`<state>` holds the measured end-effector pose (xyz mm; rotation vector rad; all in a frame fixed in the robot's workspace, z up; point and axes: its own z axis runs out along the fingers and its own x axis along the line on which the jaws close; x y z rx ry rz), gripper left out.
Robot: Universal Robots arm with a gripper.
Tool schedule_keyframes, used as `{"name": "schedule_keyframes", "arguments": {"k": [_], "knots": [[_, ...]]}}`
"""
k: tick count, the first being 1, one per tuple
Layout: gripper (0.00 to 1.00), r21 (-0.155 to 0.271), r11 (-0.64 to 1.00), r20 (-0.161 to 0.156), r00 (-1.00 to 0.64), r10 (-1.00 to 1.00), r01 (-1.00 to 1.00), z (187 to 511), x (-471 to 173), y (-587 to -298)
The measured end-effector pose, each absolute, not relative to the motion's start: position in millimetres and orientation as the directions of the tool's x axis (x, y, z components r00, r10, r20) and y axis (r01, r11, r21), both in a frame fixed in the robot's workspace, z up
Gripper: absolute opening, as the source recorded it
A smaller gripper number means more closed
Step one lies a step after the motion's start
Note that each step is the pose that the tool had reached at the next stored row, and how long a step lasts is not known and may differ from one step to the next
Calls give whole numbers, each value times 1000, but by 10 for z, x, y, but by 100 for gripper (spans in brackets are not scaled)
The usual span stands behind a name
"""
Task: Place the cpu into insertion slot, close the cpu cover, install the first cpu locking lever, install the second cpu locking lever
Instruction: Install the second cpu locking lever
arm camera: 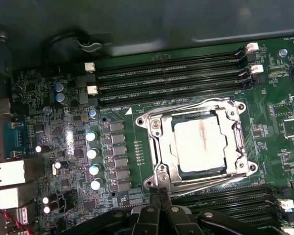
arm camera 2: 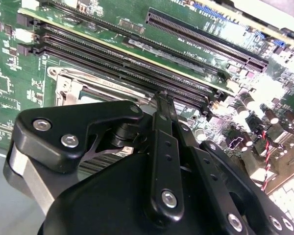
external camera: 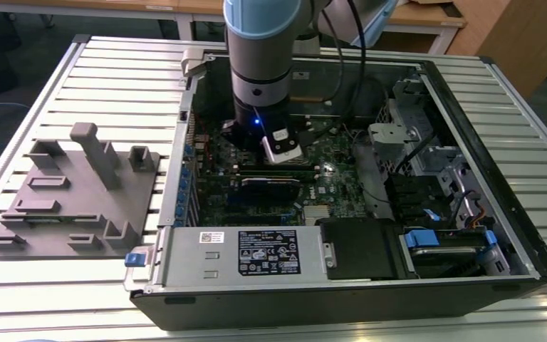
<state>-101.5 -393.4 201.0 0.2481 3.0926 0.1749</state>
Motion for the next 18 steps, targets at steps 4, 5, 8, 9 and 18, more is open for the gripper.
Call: {"name": "schedule_keyframes", "arguments": {"k": [4, 5, 8, 9, 18], "knots": [[11, 120, 980, -24, -987, 161, 157, 1995, -1029, -3935], [11, 121, 980, -23, -987, 161, 157, 1992, -1033, -3935], [11, 126, 980, -22, -987, 161, 157, 1986, -1042, -3935], [11, 128, 979, -21, -987, 161, 157, 1984, -1044, -3935], [11, 144, 977, -17, -987, 161, 157, 1960, -1058, -3934]]}}
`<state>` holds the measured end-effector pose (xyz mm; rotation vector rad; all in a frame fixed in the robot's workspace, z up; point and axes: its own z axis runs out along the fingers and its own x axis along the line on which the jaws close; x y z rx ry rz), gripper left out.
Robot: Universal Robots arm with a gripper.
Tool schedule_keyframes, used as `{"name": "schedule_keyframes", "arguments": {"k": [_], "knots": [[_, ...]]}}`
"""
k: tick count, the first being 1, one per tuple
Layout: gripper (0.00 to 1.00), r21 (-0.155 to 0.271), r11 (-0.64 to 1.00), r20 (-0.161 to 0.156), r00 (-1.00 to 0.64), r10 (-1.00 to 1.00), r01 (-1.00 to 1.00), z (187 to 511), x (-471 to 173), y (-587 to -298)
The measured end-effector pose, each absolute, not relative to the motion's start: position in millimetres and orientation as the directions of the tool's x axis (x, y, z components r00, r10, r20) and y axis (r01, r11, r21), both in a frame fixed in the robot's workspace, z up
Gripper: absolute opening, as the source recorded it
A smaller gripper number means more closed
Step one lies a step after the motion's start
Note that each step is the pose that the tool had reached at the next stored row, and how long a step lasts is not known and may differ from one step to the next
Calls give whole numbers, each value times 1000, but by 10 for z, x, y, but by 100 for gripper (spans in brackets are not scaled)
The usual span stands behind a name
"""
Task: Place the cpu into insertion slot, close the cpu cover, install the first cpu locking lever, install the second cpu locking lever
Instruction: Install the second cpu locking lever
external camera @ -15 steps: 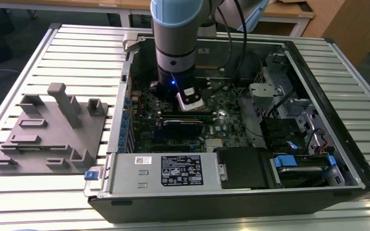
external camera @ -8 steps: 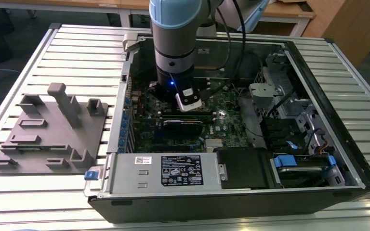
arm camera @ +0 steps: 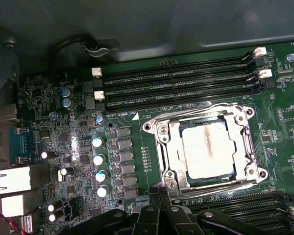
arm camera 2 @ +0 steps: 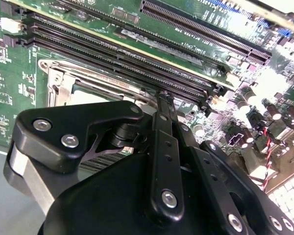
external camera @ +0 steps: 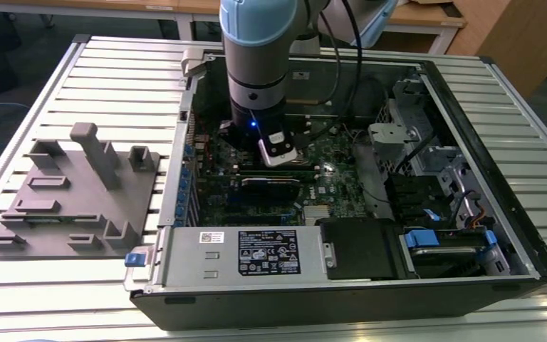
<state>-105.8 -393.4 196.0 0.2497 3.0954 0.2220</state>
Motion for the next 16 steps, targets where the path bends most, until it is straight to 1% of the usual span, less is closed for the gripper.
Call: {"name": "schedule_keyframes", "arguments": {"k": [12, 16], "knots": [[11, 146, 977, -16, -987, 161, 157, 1932, -1068, -3935], [11, 146, 977, -16, -987, 161, 157, 1970, -1068, -3935]]}}
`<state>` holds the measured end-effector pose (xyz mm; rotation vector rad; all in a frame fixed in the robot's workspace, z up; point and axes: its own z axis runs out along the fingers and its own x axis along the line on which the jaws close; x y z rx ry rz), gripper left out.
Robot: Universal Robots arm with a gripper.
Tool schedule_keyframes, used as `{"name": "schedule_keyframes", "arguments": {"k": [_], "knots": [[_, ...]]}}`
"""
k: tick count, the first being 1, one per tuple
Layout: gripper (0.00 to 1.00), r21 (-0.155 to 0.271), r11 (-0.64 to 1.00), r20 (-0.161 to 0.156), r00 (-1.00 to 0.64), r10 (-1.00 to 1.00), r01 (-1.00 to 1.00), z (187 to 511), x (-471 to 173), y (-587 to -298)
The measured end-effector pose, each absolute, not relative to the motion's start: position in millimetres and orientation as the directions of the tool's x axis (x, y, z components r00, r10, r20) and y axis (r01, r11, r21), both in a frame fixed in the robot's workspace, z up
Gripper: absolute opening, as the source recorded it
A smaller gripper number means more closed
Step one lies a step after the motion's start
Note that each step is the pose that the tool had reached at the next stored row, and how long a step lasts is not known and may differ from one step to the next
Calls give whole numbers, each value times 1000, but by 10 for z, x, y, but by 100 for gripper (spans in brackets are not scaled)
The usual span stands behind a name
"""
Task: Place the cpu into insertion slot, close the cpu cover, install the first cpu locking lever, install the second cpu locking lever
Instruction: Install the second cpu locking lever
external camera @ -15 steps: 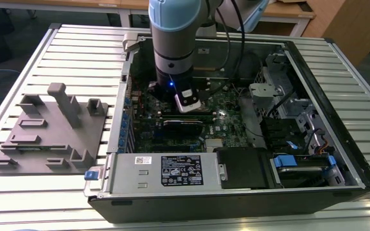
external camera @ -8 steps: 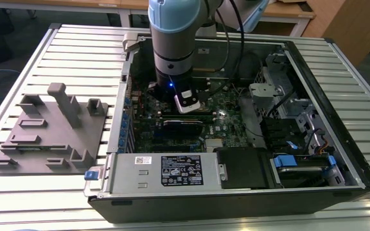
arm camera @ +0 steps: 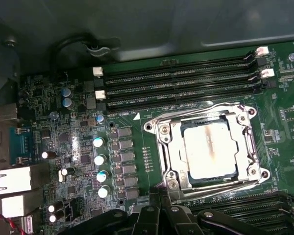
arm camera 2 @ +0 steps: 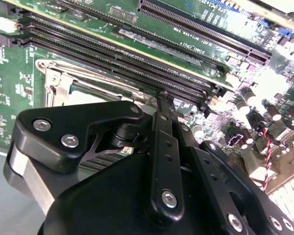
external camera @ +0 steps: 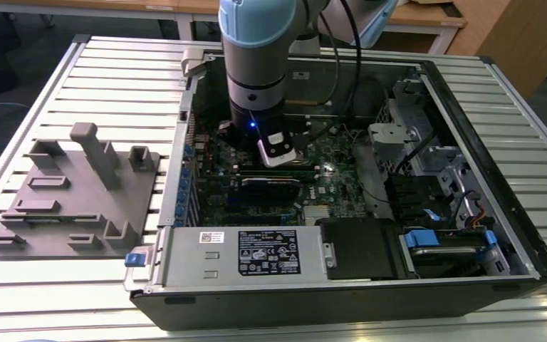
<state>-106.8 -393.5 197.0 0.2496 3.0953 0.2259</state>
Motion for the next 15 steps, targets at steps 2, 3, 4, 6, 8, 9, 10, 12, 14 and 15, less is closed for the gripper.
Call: {"name": "schedule_keyframes", "arguments": {"k": [2, 3, 4, 6, 8, 9, 10, 12, 14, 15], "knots": [[11, 146, 977, -16, -987, 161, 157, 2015, -1069, -3936], [11, 146, 977, -16, -987, 161, 157, 2038, -1069, -3936], [11, 146, 977, -16, -987, 161, 157, 2062, -1068, -3936], [11, 146, 977, -16, -987, 161, 157, 2110, -1069, -3936], [11, 146, 977, -16, -987, 161, 157, 2155, -1068, -3936], [11, 146, 977, -16, -987, 161, 157, 2176, -1068, -3936], [11, 146, 977, -16, -987, 161, 157, 2191, -1068, -3936], [11, 146, 977, -16, -987, 161, 157, 2194, -1068, -3935], [11, 146, 977, -16, -987, 161, 157, 2195, -1061, -3931], [11, 146, 977, -16, -987, 162, 158, 2195, -1051, -3925]]}}
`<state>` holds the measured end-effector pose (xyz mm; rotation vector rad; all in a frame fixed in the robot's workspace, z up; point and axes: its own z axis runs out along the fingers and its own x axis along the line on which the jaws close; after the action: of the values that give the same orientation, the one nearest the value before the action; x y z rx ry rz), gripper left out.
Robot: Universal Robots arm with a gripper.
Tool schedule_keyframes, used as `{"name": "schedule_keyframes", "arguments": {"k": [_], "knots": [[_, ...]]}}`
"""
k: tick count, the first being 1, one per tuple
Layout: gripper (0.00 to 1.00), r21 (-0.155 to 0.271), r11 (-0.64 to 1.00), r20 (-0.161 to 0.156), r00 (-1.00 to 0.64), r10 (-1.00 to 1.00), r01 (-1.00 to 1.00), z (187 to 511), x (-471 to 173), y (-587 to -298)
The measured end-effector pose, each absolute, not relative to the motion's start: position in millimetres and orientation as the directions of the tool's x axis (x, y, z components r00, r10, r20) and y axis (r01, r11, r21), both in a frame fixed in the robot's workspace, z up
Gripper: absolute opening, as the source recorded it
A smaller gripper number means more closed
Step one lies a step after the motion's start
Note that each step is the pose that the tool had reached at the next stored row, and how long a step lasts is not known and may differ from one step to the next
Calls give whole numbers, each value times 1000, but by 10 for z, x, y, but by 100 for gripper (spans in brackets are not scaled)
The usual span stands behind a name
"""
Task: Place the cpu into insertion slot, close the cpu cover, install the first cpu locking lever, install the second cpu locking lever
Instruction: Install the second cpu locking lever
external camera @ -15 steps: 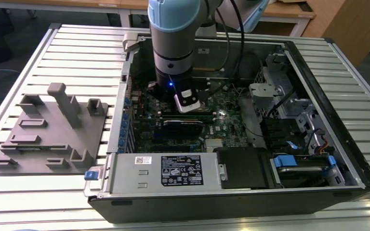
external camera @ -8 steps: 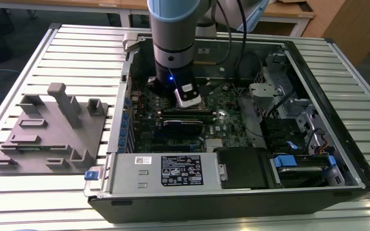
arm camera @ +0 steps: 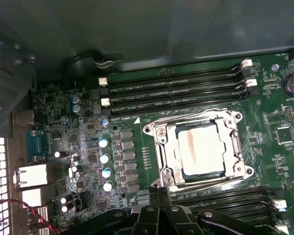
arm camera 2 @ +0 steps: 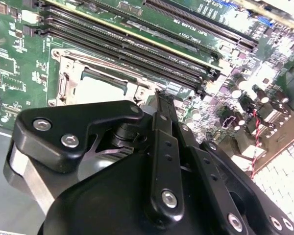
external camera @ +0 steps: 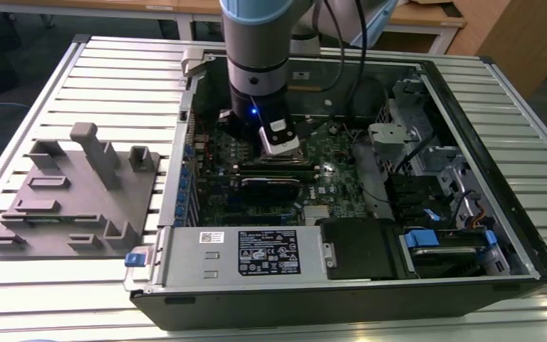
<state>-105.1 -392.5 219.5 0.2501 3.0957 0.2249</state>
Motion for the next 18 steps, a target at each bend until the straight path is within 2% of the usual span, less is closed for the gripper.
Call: {"name": "schedule_keyframes", "arguments": {"k": [18], "knots": [[11, 132, 978, -18, -986, 163, 160, 2186, -766, -3731]]}}
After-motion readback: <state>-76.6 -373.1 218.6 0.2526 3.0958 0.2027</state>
